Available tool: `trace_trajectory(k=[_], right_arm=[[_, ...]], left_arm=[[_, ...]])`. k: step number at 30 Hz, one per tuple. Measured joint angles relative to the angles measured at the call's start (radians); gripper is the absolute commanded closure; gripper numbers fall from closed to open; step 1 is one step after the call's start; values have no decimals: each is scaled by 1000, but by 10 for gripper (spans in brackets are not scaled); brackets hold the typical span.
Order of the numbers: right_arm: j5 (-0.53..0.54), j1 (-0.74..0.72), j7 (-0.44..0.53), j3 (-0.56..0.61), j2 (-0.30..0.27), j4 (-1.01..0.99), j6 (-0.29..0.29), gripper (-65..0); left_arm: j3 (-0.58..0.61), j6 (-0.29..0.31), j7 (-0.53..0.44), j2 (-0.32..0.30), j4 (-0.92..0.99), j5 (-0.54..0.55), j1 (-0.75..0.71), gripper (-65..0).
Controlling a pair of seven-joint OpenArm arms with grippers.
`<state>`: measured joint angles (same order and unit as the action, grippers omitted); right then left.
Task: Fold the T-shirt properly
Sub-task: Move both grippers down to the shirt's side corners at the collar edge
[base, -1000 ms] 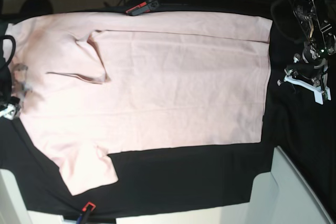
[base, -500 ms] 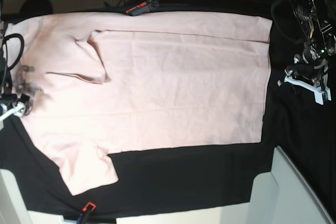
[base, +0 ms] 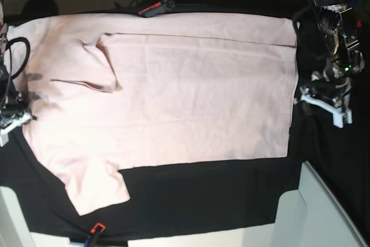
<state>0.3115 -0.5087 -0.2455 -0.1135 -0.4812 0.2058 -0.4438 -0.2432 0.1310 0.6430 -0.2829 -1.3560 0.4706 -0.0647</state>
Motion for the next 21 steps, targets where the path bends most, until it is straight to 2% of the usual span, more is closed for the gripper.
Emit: trace_trajectory(k=[2,12,21], right_arm=[[1,0,0,0,-1,0,-2,-12],[-1,0,0,3,-1,0,-1,-10],[0,8,8,2,0,2,-3,-10]], left_arm=[[28,2,3,3,37,2,23,-302],[21,0,0,3,153,2,114,-306],[28,-1,-2,12,397,-1,250,-306]])
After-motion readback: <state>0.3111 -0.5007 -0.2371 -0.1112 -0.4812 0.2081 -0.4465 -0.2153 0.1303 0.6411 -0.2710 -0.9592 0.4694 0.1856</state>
